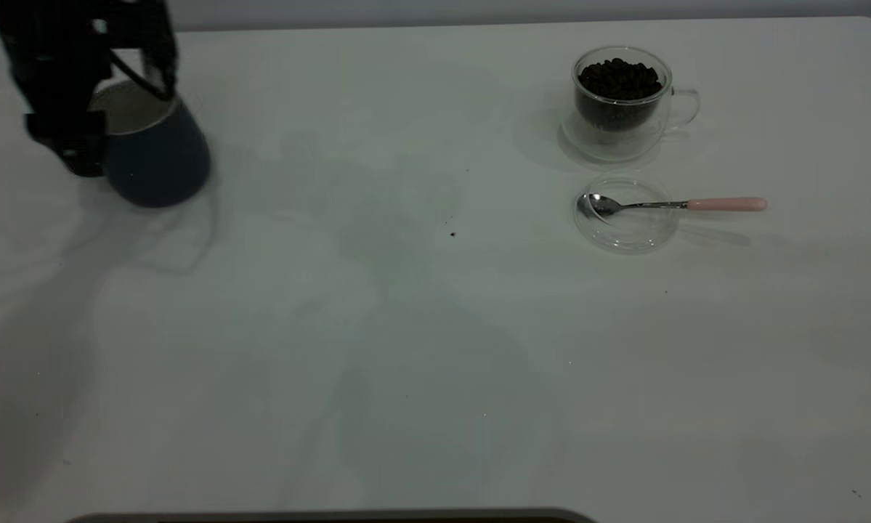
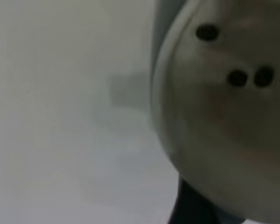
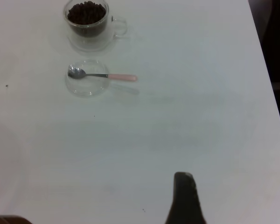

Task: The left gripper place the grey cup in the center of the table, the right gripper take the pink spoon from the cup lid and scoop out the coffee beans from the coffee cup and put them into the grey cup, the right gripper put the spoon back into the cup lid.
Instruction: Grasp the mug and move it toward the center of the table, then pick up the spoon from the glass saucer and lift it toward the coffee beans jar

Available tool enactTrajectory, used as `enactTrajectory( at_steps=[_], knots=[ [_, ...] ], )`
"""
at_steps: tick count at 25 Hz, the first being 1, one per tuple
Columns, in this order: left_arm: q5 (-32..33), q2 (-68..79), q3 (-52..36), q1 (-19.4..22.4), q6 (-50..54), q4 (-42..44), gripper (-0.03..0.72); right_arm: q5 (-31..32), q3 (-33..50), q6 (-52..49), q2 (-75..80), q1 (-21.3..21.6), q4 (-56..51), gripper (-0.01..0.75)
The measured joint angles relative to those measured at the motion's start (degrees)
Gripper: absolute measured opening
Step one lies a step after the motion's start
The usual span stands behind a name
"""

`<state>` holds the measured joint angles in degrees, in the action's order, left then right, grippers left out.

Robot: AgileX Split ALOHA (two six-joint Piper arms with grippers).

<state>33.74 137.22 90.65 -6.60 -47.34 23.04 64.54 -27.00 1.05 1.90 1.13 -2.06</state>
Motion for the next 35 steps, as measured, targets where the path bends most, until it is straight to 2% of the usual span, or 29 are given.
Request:
enactTrajectory(
  at_steps=[15,18,23,27,35],
  knots=[
    [-4.48,0.04,0.0,-16.47,0.03,-0.16,0.567,0.0,0.0,0.0,0.0,0.0,0.0,0.591],
    [-6.32,0.04,0.0,-19.72,1.74,-0.18,0.567,0.0,0.0,0.0,0.0,0.0,0.0,0.591],
    [-6.61,-0.13,0.07,-22.72,7.7,-0.18,0.567,0.0,0.0,0.0,0.0,0.0,0.0,0.591],
    [0.61,-4.74,0.07,-23.02,14.63,-0.24,0.567,0.0,0.0,0.0,0.0,0.0,0.0,0.591],
    [18.19,-26.93,0.07,-22.96,28.86,-0.18,0.567,0.0,0.0,0.0,0.0,0.0,0.0,0.591]
  ],
)
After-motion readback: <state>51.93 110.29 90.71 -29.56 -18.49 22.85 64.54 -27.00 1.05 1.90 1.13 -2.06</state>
